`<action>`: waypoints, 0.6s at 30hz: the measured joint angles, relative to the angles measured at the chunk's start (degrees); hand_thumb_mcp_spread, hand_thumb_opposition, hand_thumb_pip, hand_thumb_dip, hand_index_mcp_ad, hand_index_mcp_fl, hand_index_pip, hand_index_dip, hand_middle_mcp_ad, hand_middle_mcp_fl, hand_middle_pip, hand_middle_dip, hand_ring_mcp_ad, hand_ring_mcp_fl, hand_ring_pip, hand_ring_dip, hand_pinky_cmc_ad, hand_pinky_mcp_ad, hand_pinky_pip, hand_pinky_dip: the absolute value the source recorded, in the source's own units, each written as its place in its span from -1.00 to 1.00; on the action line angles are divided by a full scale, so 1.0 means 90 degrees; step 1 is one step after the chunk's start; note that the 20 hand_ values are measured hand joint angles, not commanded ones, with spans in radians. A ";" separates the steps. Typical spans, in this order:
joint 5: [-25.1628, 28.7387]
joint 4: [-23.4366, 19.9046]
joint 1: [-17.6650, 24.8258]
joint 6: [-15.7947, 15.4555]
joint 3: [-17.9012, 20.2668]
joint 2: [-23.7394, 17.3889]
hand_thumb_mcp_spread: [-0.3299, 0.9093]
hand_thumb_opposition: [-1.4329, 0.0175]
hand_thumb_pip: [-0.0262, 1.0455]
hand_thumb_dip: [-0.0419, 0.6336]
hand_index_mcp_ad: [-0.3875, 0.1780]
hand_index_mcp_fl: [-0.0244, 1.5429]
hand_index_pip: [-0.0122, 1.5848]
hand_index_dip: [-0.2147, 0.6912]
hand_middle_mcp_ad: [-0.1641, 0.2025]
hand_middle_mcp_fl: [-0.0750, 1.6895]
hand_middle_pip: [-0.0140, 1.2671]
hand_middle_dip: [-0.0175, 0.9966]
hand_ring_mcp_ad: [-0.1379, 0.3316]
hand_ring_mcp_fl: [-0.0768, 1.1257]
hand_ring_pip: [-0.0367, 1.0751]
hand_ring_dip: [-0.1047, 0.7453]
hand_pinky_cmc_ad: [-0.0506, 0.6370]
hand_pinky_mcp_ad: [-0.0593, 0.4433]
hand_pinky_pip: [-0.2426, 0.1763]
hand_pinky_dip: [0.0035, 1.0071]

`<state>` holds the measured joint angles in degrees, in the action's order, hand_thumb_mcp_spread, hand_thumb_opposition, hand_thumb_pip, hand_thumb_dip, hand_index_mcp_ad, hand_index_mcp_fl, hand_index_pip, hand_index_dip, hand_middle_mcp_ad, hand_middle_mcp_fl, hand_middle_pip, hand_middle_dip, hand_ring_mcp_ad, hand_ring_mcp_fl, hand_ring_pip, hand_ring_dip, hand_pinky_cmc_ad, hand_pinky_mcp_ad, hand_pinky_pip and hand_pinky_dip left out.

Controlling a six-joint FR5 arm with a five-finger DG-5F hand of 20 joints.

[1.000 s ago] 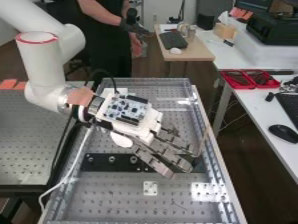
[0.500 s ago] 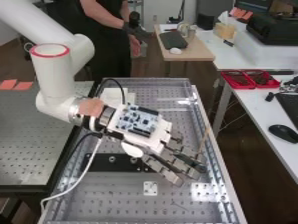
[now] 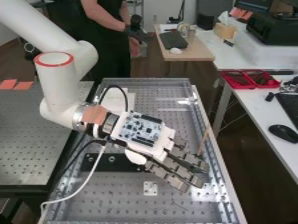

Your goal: Grab the drill bit and place it in the clear container

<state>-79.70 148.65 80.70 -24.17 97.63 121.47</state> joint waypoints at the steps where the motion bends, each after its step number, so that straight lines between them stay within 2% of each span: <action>1: -0.0009 -0.0004 -0.0003 0.0011 -0.0012 0.0020 0.16 -0.23 0.25 -0.13 0.27 -0.65 0.80 -0.25 0.43 -0.87 -0.78 -0.66 0.41 -0.84 -0.78 -0.82 -0.23 0.03 -0.37 -0.64; 8: -0.0076 0.0003 -0.0018 0.0062 -0.0113 0.0167 0.15 -0.23 0.25 -0.13 0.24 -0.64 0.82 -0.25 0.43 -0.86 -0.77 -0.66 0.43 -0.84 -0.78 -0.82 -0.23 -0.05 -0.35 -0.64; 15: -0.0160 -0.0019 -0.0039 0.0087 -0.0175 0.0251 0.18 -0.23 0.20 -0.13 0.23 -0.63 0.78 -0.24 0.42 -0.86 -0.77 -0.66 0.43 -0.85 -0.75 -0.82 -0.28 -0.03 -0.35 -0.64; 18: -0.0172 -0.0027 -0.0046 0.0079 -0.0191 0.0271 0.18 -0.23 0.20 -0.13 0.23 -0.62 0.76 -0.25 0.42 -0.84 -0.78 -0.66 0.43 -0.85 -0.76 -0.82 -0.28 -0.11 -0.36 -0.64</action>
<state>-81.25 148.41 80.29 -23.45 95.91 123.90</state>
